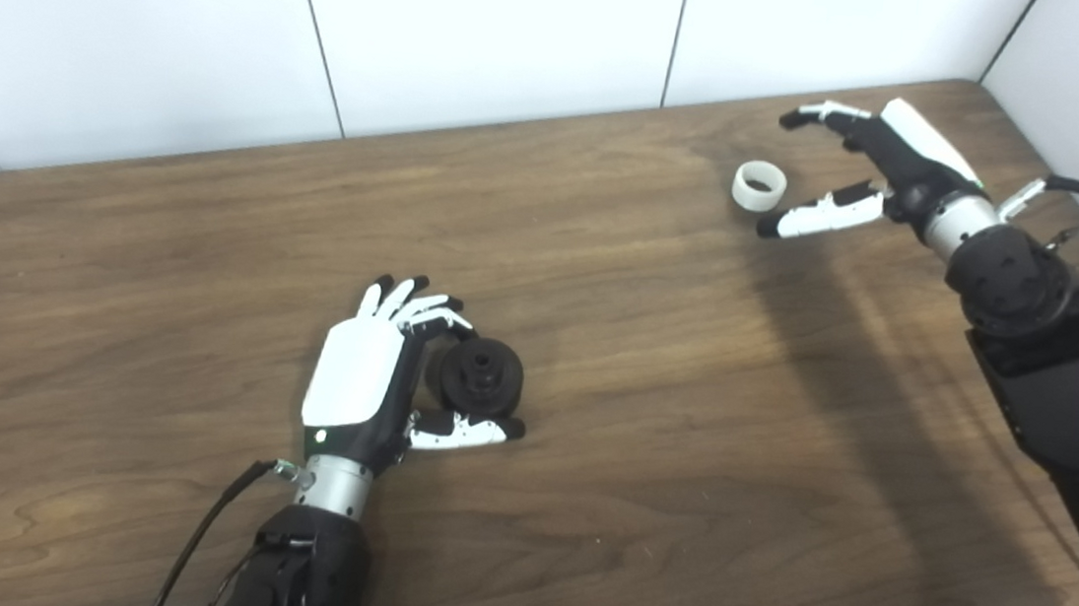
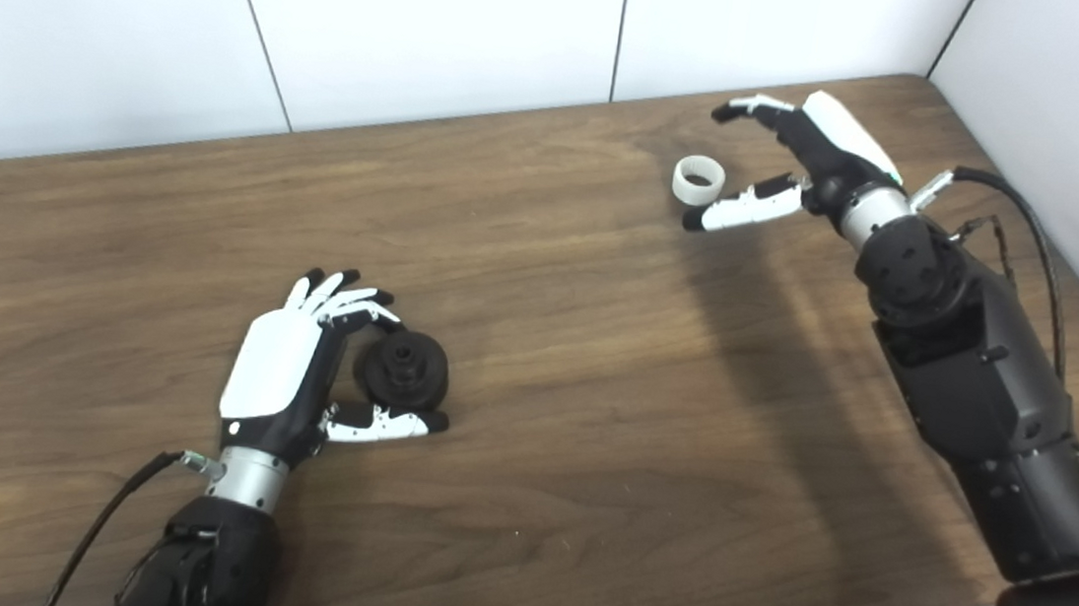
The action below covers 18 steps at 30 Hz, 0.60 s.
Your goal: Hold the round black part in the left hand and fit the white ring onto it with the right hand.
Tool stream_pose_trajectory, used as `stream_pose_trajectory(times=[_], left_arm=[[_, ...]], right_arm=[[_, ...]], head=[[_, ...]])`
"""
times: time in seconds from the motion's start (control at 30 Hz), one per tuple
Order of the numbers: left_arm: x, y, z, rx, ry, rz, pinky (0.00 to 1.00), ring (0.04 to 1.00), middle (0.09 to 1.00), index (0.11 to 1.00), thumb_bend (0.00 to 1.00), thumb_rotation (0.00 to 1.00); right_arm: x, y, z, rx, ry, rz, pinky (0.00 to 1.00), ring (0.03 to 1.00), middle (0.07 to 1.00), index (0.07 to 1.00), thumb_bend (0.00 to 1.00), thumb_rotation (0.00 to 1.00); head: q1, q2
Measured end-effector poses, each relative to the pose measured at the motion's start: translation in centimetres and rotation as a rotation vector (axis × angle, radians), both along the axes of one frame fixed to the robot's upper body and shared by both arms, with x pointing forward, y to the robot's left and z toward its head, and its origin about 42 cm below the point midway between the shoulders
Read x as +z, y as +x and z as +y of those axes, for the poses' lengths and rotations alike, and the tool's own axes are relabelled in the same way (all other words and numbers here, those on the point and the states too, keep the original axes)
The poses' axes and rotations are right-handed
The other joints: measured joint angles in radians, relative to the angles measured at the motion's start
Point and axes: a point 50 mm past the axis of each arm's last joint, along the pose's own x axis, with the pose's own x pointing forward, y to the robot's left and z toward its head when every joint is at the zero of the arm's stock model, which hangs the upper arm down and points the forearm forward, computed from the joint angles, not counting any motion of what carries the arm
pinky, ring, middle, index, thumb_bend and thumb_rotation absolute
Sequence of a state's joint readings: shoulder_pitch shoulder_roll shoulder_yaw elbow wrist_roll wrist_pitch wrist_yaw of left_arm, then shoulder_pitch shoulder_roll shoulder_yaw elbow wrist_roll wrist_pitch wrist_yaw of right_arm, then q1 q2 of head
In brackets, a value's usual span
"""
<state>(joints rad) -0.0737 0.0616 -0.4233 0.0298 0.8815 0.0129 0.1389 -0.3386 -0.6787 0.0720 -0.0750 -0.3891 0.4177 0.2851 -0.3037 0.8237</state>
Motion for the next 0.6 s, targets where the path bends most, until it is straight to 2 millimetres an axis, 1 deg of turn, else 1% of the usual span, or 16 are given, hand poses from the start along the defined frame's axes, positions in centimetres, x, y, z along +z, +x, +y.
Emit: stream_pose_trajectory(times=[0.27,0.43,0.6], left_arm=[[0.0,-0.1,0.1,0.000,0.000,0.000,1.00,0.918,0.790,0.485,0.52,0.06],[0.0,-0.1,0.1,0.000,-0.001,0.000,1.00,0.917,0.789,0.485,0.52,0.06],[0.0,-0.2,0.1,0.001,-0.001,0.000,1.00,0.918,0.789,0.485,0.52,0.06]], right_arm=[[-0.3,1.8,-0.5,-0.018,-0.101,0.040,0.88,0.948,0.926,0.803,0.87,0.26],[-0.8,2.5,-0.6,-0.015,-0.142,0.058,0.90,0.956,0.930,0.807,0.87,0.29],[-1.2,3.4,-0.8,-0.029,-0.171,0.077,0.91,0.958,0.932,0.809,0.86,0.29]], head=[[0.000,-0.002],[-0.005,-0.008],[-0.008,-0.011]])
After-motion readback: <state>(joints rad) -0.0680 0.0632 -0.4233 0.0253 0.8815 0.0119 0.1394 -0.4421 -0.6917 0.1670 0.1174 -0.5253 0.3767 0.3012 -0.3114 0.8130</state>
